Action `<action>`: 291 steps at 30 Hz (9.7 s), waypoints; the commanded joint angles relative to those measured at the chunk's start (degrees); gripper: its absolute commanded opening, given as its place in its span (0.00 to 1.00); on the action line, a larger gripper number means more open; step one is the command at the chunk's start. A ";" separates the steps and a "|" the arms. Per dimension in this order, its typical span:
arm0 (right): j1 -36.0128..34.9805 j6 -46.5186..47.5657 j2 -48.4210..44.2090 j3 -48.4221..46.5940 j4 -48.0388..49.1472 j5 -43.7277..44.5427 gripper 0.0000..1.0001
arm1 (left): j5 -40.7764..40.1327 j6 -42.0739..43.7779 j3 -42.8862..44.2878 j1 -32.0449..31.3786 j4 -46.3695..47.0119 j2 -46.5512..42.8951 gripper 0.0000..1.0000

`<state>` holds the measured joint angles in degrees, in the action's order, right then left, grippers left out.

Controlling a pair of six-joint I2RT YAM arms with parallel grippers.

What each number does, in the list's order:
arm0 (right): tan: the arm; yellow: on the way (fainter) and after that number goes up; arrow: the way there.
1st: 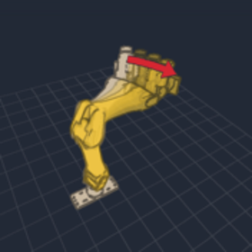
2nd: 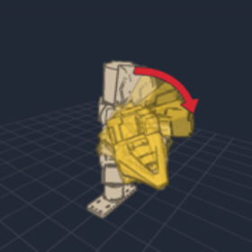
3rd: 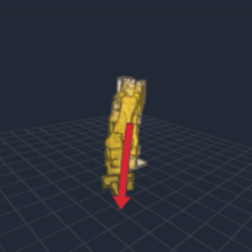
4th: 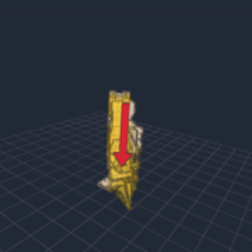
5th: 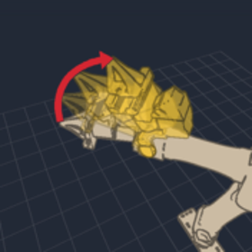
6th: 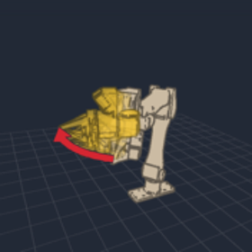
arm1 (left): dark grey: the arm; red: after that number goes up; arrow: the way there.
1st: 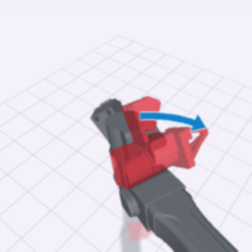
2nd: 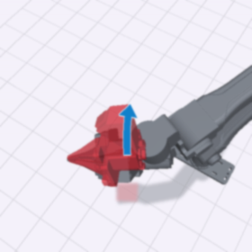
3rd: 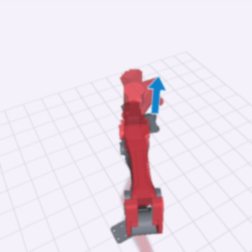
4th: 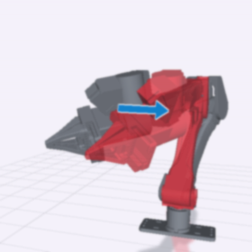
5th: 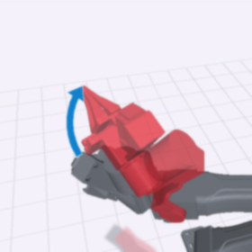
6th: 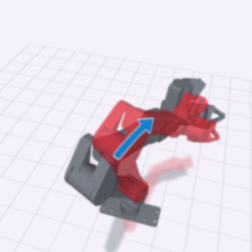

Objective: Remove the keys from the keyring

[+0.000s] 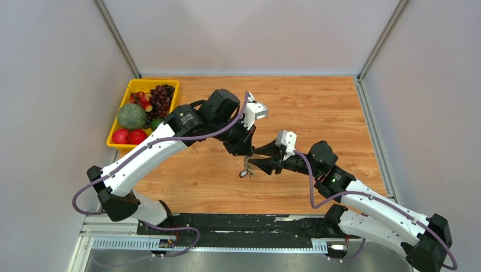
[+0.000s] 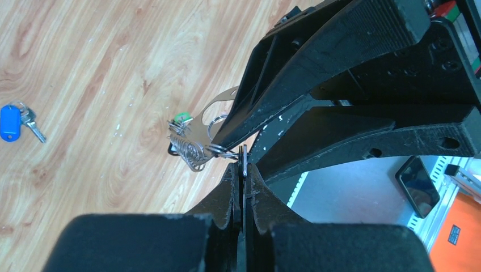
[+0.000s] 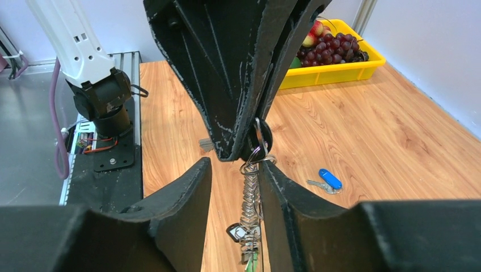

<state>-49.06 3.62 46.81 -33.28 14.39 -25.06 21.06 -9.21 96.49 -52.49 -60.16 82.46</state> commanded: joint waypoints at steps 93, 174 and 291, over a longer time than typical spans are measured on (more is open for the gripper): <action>-0.44 5.43 -0.78 -2.85 3.44 0.70 0.40 | 15.05 -8.10 -7.36 6.37 10.99 -6.41 0.00; -0.59 4.11 -3.92 0.43 3.88 -0.08 0.50 | 22.05 -13.38 -14.13 12.41 18.83 -10.87 0.00; -2.62 8.80 -5.98 7.39 19.42 -1.77 0.00 | 28.53 -20.82 -27.34 11.36 32.99 -11.93 0.00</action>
<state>-51.57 14.61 40.42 -25.23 28.56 -28.99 48.75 -29.15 68.18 -40.80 -31.40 71.70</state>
